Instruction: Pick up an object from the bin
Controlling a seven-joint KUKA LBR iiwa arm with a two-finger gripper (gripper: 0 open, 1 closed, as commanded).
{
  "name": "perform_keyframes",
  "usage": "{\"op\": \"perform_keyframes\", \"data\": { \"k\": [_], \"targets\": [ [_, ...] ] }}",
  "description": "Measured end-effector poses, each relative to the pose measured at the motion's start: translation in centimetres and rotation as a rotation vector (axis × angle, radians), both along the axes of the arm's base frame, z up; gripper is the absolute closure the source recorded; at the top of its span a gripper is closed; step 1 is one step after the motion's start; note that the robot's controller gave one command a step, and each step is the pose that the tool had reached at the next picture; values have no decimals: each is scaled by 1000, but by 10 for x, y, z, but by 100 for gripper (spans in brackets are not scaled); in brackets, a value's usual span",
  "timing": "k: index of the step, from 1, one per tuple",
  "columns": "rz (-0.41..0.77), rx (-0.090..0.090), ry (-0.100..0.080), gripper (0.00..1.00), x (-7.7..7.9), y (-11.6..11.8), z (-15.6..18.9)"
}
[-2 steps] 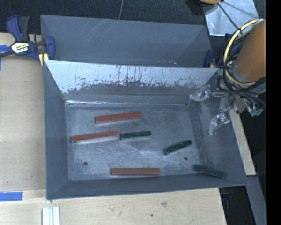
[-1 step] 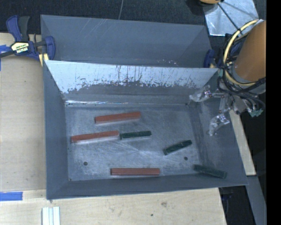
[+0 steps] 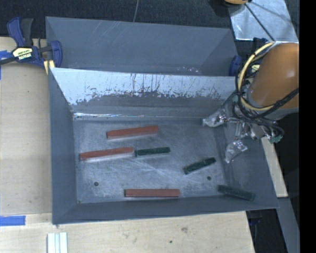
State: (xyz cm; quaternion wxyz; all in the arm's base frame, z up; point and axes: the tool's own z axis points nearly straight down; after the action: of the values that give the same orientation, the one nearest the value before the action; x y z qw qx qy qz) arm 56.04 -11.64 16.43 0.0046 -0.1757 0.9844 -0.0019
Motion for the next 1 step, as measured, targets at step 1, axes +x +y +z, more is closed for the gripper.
{"op": "perform_keyframes", "data": {
  "k": [1],
  "targets": [
    [87, 1, -12, 100, 10, 9, -88]
  ]
}}
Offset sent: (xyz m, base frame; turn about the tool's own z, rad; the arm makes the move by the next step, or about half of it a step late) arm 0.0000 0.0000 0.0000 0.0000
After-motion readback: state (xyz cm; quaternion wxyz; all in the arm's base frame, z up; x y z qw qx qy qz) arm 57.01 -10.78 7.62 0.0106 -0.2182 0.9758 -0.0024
